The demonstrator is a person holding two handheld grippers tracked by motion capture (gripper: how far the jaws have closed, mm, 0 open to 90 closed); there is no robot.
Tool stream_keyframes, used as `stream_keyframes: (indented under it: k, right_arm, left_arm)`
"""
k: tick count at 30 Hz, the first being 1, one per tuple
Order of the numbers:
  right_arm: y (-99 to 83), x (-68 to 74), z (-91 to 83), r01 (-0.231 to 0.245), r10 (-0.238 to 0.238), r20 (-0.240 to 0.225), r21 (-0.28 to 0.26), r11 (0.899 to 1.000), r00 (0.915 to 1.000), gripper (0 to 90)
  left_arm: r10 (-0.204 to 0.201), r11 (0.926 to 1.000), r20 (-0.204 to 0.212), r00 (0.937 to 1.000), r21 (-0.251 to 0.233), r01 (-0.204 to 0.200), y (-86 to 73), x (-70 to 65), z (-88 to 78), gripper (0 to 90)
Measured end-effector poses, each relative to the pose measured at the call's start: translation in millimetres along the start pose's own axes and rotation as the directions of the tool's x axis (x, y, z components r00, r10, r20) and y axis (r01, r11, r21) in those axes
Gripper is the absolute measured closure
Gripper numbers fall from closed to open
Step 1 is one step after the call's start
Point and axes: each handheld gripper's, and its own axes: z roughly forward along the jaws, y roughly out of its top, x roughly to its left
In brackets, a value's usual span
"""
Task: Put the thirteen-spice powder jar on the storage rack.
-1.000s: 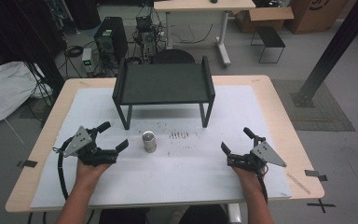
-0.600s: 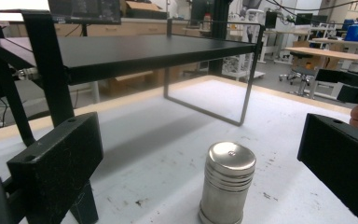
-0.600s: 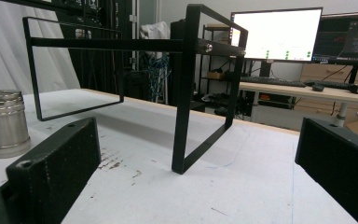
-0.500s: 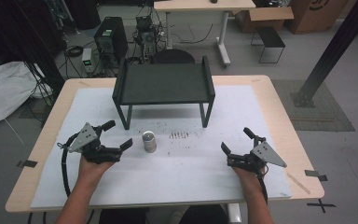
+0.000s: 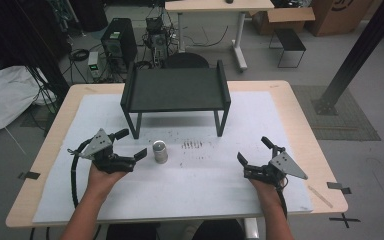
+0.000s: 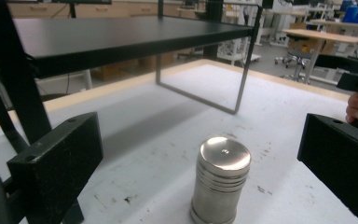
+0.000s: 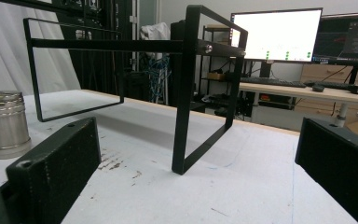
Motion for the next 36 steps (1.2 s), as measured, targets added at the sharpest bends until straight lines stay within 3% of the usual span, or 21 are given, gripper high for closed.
stream_keyframes:
  k: [12, 19, 27, 36]
  right_arm:
    - [-0.1, 0.0, -0.3, -0.002, 0.002, 0.000, -0.002, 1.000, 1.0000, 0.0]
    - [0.0, -0.2, -0.3, -0.001, 0.001, 0.000, -0.003, 1.000, 1.0000, 0.0]
    - [-0.1, -0.2, -0.4, -0.003, 0.003, -0.001, -0.005, 1.000, 1.0000, 0.0]
    - [-0.1, -0.4, -0.6, -0.003, 0.003, -0.001, -0.007, 1.000, 1.0000, 0.0]
  left_arm:
    - [0.015, 0.9957, 0.026, 0.9995, 0.091, -0.018, 1.0, -5.9, 18.7, 0.5]
    - [0.009, 0.9931, 0.036, 0.9993, 0.117, -0.013, -0.3, -7.8, 26.7, 0.7]
    - [-0.003, 0.9844, 0.039, 0.9992, 0.176, -0.004, -5.7, -10.0, 39.0, 0.7]
    - [-0.010, 0.9774, 0.036, 0.9993, 0.211, 0.002, -9.3, -11.7, 48.0, 0.7]
